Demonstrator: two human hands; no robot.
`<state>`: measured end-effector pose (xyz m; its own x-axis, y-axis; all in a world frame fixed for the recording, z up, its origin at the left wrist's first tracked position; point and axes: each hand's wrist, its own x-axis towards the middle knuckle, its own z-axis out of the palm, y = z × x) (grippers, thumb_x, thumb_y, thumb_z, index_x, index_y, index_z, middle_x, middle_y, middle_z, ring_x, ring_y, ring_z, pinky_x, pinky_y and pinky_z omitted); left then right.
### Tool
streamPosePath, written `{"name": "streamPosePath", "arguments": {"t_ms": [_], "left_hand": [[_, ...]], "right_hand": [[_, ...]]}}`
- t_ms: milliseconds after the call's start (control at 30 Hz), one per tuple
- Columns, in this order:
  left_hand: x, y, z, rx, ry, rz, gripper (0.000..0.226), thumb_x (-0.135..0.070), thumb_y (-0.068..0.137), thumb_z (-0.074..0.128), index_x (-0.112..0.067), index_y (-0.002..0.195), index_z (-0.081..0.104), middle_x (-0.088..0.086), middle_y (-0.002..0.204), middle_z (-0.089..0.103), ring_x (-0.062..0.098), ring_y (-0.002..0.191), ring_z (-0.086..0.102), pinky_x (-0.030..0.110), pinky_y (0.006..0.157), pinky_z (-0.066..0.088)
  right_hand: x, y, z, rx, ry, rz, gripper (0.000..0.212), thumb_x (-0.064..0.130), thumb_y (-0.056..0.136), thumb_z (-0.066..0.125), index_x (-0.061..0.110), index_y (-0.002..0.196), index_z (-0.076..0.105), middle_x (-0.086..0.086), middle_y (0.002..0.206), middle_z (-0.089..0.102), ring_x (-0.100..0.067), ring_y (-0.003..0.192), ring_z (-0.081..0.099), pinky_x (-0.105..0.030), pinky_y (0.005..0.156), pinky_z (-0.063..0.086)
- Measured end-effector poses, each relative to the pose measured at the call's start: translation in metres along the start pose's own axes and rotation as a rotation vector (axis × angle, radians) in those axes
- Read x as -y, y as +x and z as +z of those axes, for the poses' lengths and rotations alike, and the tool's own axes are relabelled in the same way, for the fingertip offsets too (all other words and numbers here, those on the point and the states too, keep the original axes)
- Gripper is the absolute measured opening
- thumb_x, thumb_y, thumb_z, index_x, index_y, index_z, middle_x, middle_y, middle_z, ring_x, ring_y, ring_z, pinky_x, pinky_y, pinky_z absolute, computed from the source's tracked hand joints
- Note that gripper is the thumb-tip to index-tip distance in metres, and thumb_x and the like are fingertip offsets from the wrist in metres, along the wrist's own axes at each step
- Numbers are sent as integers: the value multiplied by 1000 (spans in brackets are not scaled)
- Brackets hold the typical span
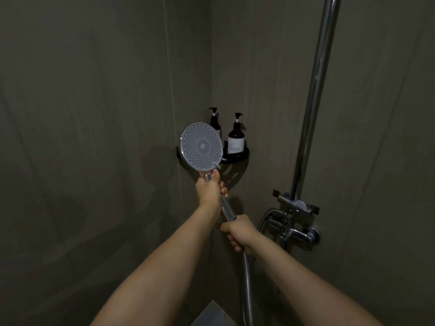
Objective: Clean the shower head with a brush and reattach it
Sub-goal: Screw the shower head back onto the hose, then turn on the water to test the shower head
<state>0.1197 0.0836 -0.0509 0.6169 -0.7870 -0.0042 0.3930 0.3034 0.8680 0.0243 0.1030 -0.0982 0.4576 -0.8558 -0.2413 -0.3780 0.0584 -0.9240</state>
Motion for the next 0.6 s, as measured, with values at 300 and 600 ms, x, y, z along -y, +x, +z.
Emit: {"name": "streamPosePath", "arguments": {"t_ms": [300,600], "left_hand": [[46,1,-26,237,-11,-183,18,-25,96,43,-13,87,53,2,72,53,13,65,53,25,64,48],[107,10,-54,324,-112,-389,24,-10,98,32,-9,98,56,7,91,58,19,86,56,35,84,45]], "right_hand": [[-60,23,7,-120,48,-23,22,17,83,66,20,68,51,-2,58,49,-12,47,45,-20,41,38],[-123,49,-8,68,161,60,31,13,83,67,16,64,43,-2,47,37,-8,35,33,-19,38,30]]}}
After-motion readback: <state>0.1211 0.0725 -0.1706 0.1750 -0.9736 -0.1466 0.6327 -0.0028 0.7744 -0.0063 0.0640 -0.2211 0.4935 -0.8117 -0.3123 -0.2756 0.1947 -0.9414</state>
